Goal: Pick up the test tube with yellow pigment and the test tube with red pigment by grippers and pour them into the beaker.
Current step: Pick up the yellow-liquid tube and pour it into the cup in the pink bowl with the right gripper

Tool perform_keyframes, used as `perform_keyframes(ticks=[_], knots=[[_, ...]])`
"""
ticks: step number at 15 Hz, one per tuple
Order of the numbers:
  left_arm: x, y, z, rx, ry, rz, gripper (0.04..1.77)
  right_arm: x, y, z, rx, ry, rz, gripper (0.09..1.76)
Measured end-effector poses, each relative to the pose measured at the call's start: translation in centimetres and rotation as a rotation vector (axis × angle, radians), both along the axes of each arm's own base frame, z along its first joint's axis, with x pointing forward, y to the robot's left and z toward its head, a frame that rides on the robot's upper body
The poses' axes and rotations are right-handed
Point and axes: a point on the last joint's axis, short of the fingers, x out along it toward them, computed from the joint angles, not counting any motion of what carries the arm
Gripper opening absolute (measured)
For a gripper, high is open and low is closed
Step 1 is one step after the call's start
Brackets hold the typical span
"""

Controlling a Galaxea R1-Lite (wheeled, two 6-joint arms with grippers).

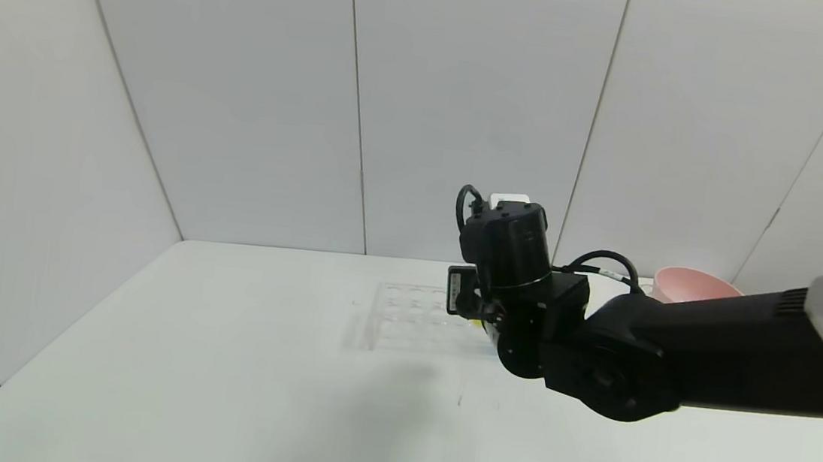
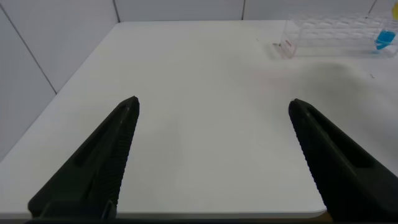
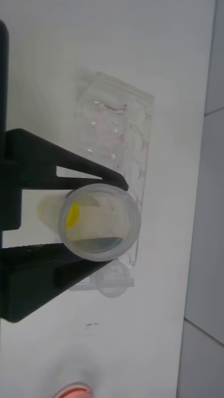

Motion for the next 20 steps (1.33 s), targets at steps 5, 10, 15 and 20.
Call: perform_keyframes(ticks=[5, 10, 15, 20], knots=[[0.0, 0.0, 0.0, 0.0, 0.0, 0.0, 1.72, -3.0, -6.3, 0.2, -0.053, 0.119, 0.215, 0.55], [0.0, 0.0, 0.0, 0.0, 0.0, 0.0, 1.72, -4.9, -16.0, 1.6, -0.088, 0.143, 0.383, 0.55], [0.0, 0.0, 0.0, 0.0, 0.0, 0.0, 1.72, -4.8, -23.6, 2.3, -0.18, 0.097, 0.347, 0.55], [0.0, 0.0, 0.0, 0.0, 0.0, 0.0, 1.72, -4.4, -29.8, 2.0, -0.339, 0.102, 0.344, 0.55]])
